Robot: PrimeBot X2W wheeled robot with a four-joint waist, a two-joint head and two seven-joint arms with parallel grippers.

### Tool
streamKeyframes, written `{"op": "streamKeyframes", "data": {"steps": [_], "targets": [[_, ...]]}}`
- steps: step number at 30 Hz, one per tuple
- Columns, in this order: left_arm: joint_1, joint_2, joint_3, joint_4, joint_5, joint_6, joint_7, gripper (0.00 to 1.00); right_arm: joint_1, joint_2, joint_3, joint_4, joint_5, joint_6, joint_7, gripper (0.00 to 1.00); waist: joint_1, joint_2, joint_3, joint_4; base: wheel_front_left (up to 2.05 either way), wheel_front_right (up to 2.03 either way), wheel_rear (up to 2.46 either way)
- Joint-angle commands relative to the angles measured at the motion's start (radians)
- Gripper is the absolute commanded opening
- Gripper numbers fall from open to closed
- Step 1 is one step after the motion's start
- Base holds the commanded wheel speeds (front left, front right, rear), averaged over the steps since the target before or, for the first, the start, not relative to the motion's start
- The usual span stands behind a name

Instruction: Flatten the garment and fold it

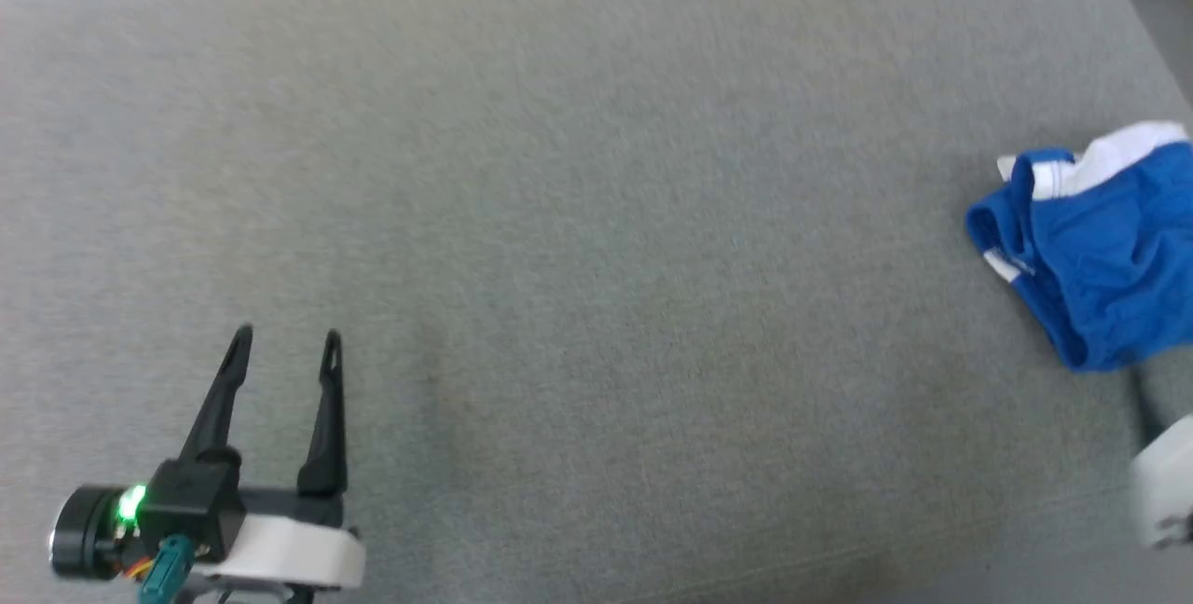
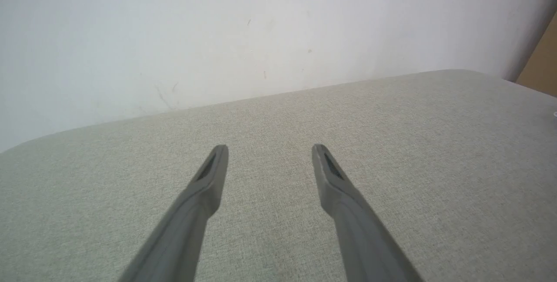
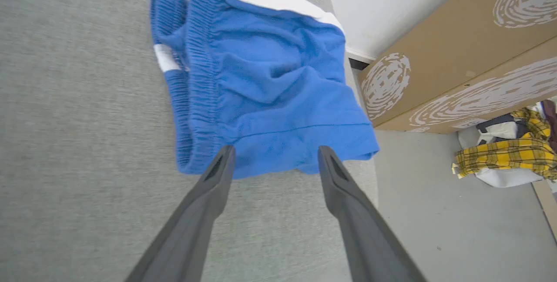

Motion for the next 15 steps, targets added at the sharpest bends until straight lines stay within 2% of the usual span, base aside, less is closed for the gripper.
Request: {"op": "streamKeyframes", "data": {"steps": [1,7,11,15], "targets": [[0.025,0.011,0.01,0.015,-0.008,0.008,0.005,1.0,0.051,0.046,0.023,-0.049,0.03,-0.002,0.005,1.0,0.0003,0.0,-0.129,0.075,0.0,0.0,0.0],[0.048,0.031,0.028,0.051,-0.008,0.024,0.02,1.0,0.101,0.159,0.079,-0.142,0.082,-0.002,0.004,1.0,0.0003,0.0,-0.183,0.129,0.0,0.0,0.0],[0.054,0.051,0.052,0.074,-0.012,0.036,0.03,1.0,0.09,0.258,0.109,-0.211,0.106,-0.002,-0.005,1.0,0.0003,0.0,-0.2,0.164,0.0,0.0,0.0],[0.061,0.072,0.073,0.094,-0.021,0.039,0.041,1.0,0.069,0.319,0.139,-0.274,0.122,-0.002,-0.024,1.0,0.0003,0.0,-0.21,0.189,0.0,0.0,0.0]]}}
